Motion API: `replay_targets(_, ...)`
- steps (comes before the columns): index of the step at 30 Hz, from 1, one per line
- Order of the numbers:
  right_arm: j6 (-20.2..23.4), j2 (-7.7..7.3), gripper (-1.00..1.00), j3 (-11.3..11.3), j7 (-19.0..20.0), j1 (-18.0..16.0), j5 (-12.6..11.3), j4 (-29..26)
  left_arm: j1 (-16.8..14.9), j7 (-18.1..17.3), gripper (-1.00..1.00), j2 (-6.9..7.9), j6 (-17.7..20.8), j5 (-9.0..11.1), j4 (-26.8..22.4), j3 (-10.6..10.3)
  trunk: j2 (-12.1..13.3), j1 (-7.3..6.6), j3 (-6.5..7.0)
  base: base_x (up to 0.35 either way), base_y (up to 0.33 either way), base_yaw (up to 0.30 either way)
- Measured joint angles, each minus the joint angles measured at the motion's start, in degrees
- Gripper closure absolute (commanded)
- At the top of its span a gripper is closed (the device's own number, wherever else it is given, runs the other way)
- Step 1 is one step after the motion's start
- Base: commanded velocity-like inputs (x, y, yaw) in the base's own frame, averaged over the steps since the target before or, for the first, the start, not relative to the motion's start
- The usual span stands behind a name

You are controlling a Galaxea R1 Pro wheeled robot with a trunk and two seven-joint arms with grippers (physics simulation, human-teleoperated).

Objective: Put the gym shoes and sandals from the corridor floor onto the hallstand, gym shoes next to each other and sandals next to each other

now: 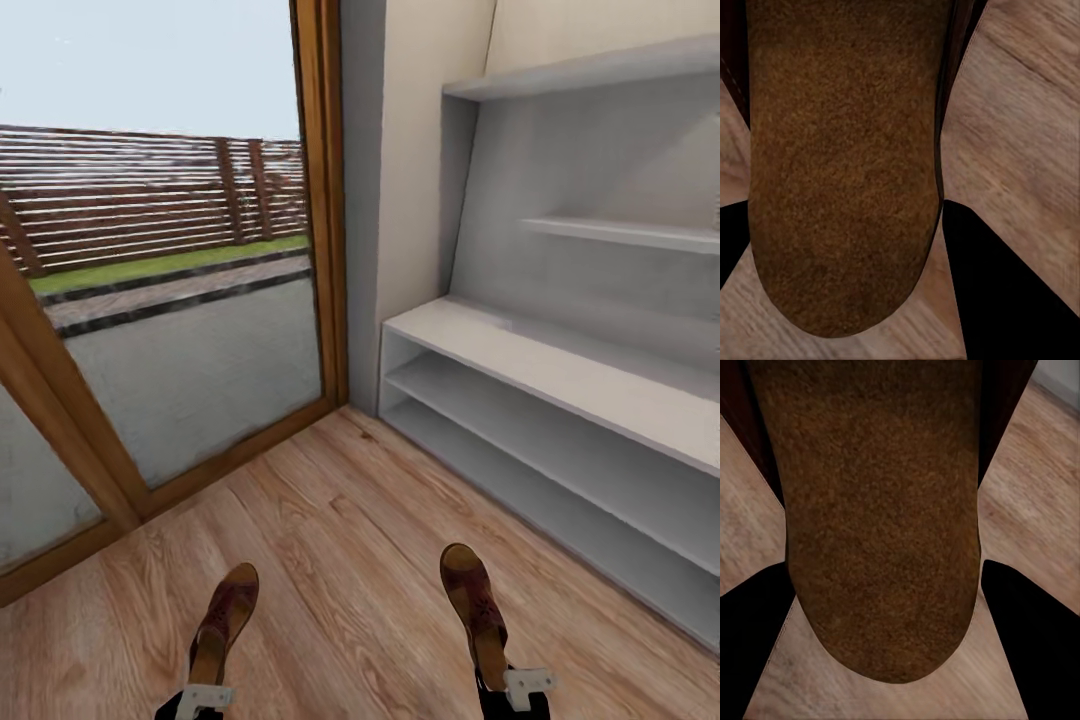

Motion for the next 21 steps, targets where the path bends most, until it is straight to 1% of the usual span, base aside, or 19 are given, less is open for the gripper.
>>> replay_targets(12,0.0,0.04,1.00,0.0,0.0,0.0,0.0,0.0,0.0,0.0,1.00,0.00,0.0,0.0,0.0,0.0,0.0,0.00,0.00,0.186,0.241,-0.264)
replay_targets(15,0.0,0.02,1.00,0.0,0.0,0.0,0.0,0.0,0.0,0.0,1.00,0.00,0.0,0.0,0.0,0.0,0.0,0.02,0.00,0.049,0.106,-0.264)
replay_targets(21,0.0,0.04,1.00,0.0,0.0,0.0,0.0,0.0,0.0,0.0,1.00,0.00,0.0,-0.1,0.0,0.0,0.0,0.02,0.00,0.011,0.025,-0.264)
